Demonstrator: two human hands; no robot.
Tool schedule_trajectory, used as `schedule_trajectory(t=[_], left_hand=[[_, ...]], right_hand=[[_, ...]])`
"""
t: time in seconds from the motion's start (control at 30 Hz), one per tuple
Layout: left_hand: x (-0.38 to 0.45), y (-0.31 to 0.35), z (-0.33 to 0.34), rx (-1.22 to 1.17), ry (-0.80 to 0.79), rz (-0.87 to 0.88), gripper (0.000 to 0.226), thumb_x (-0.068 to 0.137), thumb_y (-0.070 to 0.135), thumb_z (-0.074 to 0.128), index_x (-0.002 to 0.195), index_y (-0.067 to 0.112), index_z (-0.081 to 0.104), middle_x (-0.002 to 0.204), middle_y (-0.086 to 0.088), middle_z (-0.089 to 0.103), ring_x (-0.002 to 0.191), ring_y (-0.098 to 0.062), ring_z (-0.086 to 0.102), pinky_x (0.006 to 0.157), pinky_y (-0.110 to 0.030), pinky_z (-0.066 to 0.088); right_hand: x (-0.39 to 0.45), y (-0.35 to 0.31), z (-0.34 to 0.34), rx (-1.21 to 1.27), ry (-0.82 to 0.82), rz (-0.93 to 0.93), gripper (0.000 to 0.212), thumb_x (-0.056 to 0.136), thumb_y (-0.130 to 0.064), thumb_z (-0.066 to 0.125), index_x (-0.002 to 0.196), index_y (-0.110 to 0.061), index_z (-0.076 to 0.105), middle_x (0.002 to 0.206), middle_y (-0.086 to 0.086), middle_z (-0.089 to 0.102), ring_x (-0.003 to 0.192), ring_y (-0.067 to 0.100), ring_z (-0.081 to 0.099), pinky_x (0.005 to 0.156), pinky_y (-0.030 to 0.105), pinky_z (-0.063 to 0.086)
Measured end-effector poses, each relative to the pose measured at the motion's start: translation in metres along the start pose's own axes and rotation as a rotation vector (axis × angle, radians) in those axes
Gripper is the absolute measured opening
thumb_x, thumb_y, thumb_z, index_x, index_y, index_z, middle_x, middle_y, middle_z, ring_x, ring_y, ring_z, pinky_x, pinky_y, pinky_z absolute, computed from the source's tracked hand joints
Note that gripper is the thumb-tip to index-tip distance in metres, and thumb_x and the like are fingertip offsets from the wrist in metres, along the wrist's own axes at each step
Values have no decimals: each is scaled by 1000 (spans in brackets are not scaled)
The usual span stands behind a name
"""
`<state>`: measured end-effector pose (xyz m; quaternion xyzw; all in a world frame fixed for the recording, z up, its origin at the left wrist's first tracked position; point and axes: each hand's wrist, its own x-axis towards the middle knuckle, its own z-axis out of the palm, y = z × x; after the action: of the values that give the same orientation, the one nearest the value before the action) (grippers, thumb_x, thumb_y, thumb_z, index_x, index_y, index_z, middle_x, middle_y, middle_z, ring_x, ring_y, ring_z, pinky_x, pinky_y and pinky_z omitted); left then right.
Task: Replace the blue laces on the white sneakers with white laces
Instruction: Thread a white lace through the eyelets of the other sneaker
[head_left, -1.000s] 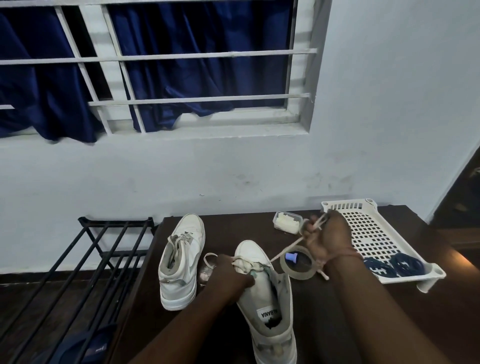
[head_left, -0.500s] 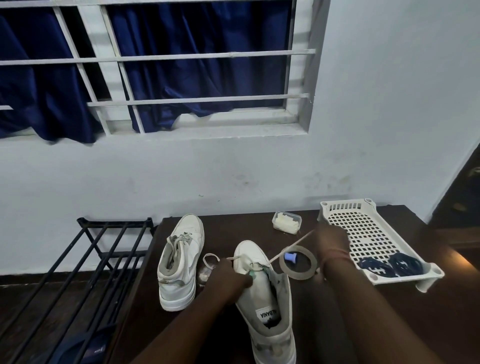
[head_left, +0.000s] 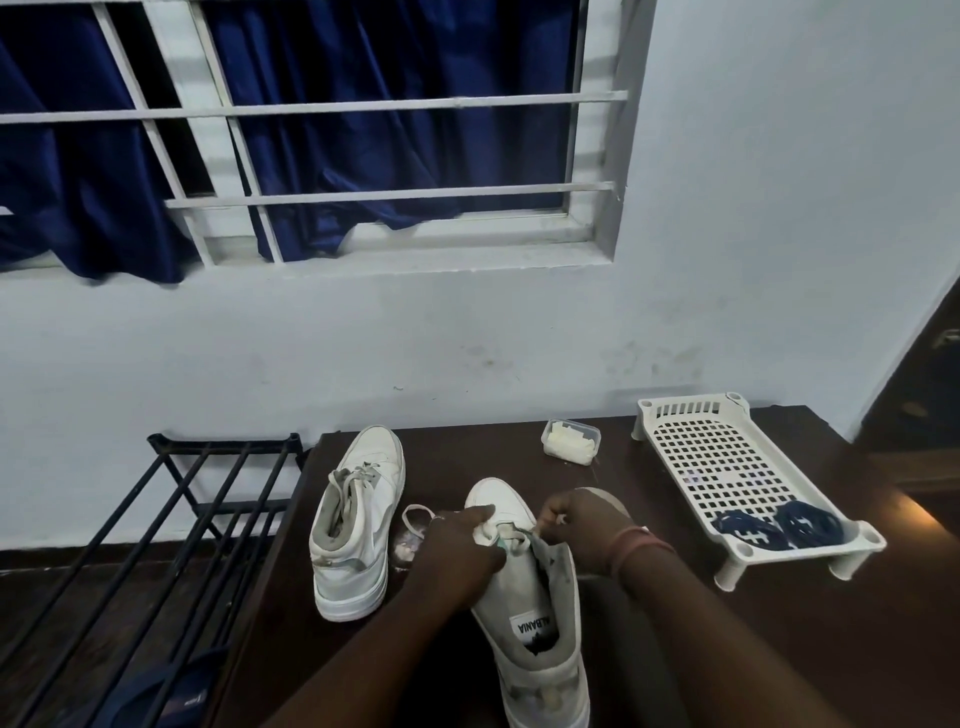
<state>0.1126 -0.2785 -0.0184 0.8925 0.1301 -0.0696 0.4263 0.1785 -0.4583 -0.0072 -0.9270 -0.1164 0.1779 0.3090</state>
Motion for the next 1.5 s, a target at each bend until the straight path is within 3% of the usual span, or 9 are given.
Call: schedule_trajectory(t=[0.2, 0.37, 0.47, 0.63, 0.8, 0.93, 1.17, 1.3, 1.5], left_hand=[[1, -1, -8, 90, 22, -31, 56, 77, 31, 75, 131, 23, 65, 126, 4, 67, 114, -12, 63, 90, -19, 43], [12, 0, -25, 83, 22, -66, 40, 84, 44, 72, 61, 12, 65, 55, 2, 61, 55, -15, 57, 59, -25, 43], [14, 1, -30, 109, 12, -94, 39, 91, 35, 67, 58, 14, 63, 59, 1, 63, 55, -11, 57, 55, -24, 41], [20, 4, -26, -79, -3, -192, 36, 99, 23, 44, 82, 5, 70, 82, -9, 77, 83, -28, 70, 74, -33, 48], [20, -3, -21, -295, 42, -256, 37, 99, 18, 39, 79, 2, 65, 68, -6, 73, 66, -23, 64, 67, -33, 46], [20, 0, -22, -531, 66, -363, 37, 105, 23, 38, 81, 4, 59, 75, -12, 69, 58, -21, 59, 56, -26, 43], [6, 27, -70, 97, -86, -47, 53, 98, 55, 51, 87, 11, 79, 84, -4, 76, 73, -21, 68, 76, -30, 52], [2, 46, -107, -336, 139, -40, 42, 90, 51, 67, 73, 13, 72, 78, -4, 72, 75, -24, 67, 80, -34, 52], [-9, 63, -130, -997, 13, -16, 28, 105, 31, 49, 98, 11, 67, 72, 2, 59, 58, -11, 56, 64, -28, 45]], right_hand=[[6, 24, -24, -117, 190, 362, 23, 83, -30, 64, 87, -8, 70, 99, 11, 71, 88, 26, 65, 68, 22, 40], [-6, 21, -32, 24, 209, 473, 32, 68, -36, 79, 78, -11, 61, 83, 7, 64, 77, 24, 62, 65, 25, 42], [-2, 13, -33, 68, 161, 434, 43, 79, -47, 69, 97, -8, 67, 94, 10, 64, 91, 28, 65, 69, 26, 41], [-5, -14, -16, 157, -136, 292, 90, 49, -99, 50, 77, -15, 63, 63, 3, 54, 50, 17, 48, 50, 25, 37], [-8, -19, -10, 35, -142, 281, 45, 57, -57, 70, 68, -15, 60, 57, 4, 54, 47, 19, 48, 51, 27, 39], [-5, -15, -12, 36, -82, 303, 49, 51, -62, 70, 60, -15, 56, 53, 4, 52, 45, 21, 49, 51, 27, 41], [-19, -30, -49, 302, 106, 219, 32, 83, -35, 71, 71, -6, 65, 64, 15, 66, 53, 23, 58, 63, 38, 55], [-34, -44, -75, 325, 368, 117, 16, 80, -21, 72, 93, -14, 65, 84, 1, 67, 73, 13, 62, 67, 23, 45], [-52, -75, -93, 611, 465, -291, 9, 84, 2, 69, 89, -4, 73, 87, 13, 74, 82, 23, 72, 79, 31, 58]])
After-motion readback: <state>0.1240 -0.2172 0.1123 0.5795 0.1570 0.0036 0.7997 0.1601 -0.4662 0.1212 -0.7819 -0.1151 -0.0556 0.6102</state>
